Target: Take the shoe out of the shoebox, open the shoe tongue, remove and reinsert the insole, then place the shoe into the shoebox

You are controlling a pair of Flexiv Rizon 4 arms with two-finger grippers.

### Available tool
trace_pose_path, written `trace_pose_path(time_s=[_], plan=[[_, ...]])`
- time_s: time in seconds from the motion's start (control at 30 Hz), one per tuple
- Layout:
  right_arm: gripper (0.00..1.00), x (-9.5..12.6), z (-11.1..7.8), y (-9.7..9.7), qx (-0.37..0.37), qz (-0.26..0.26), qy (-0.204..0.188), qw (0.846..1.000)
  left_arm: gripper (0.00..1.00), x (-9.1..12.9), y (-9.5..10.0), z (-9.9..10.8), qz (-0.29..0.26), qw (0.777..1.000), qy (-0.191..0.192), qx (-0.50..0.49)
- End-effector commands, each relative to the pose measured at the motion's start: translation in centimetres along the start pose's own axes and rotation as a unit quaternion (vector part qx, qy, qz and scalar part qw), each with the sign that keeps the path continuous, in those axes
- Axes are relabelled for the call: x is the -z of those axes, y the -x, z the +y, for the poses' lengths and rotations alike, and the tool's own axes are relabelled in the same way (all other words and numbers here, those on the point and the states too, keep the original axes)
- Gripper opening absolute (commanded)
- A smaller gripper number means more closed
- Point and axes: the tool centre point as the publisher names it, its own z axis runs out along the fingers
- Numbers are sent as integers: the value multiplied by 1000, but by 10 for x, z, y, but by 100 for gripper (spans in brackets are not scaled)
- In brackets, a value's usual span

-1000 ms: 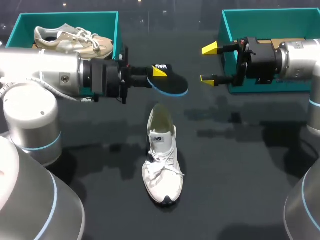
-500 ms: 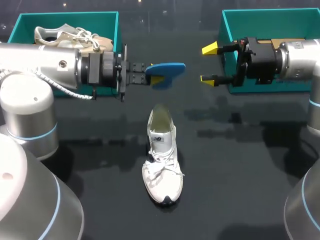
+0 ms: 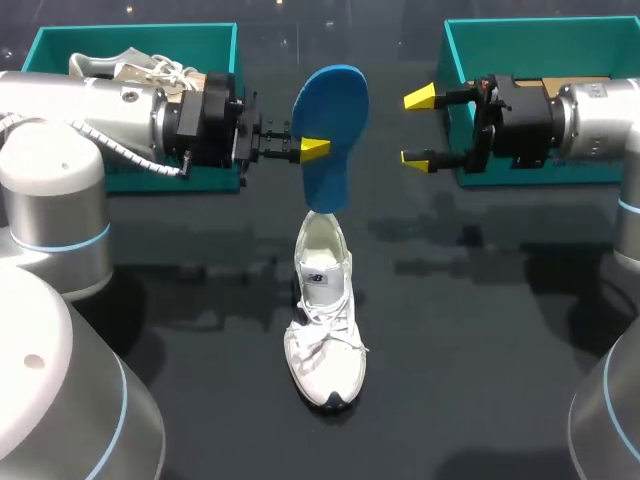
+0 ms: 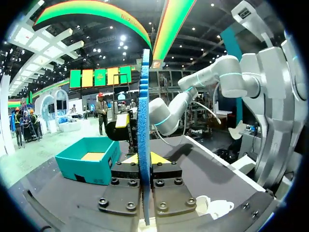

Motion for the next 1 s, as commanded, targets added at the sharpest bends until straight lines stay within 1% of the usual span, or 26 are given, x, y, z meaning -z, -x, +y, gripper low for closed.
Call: trace_pose_path(time_s=[0.03, 0.1, 0.17, 0.2, 0.23, 0.53, 0.63, 0.8, 0.9, 1.0], plan=[[100, -1, -1, 0, 0, -1, 1, 1000, 0, 3, 7, 0, 22, 992, -29, 124], [100, -1, -1, 0, 0, -1, 1, 1000, 0, 5, 8, -3, 23, 984, -35, 175], [100, -1, -1, 0, 0, -1, 1, 1000, 0, 3, 14, -6, -15, 975, -1, 220], [100, -1, -1, 0, 0, -1, 1, 1000, 0, 2, 16, -7, -36, 975, 15, 219], [100, -1, -1, 0, 0, -1, 1, 1000, 0, 3, 18, -9, -74, 982, 25, 171], [100, -1, -1, 0, 0, -1, 1, 1000, 0, 3, 18, -9, -74, 982, 25, 171], [100, -1, -1, 0, 0, -1, 1, 1000, 0, -2, 14, -8, -59, 967, 7, 248], [100, -1, -1, 0, 0, -1, 1, 1000, 0, 0, 18, 5, -11, 934, -19, 355], [100, -1, -1, 0, 0, -1, 1, 1000, 0, 2, 16, 9, 14, 919, -27, 394], [100, -1, -1, 0, 0, -1, 1, 1000, 0, 3, 16, 10, 17, 907, -40, 419]])
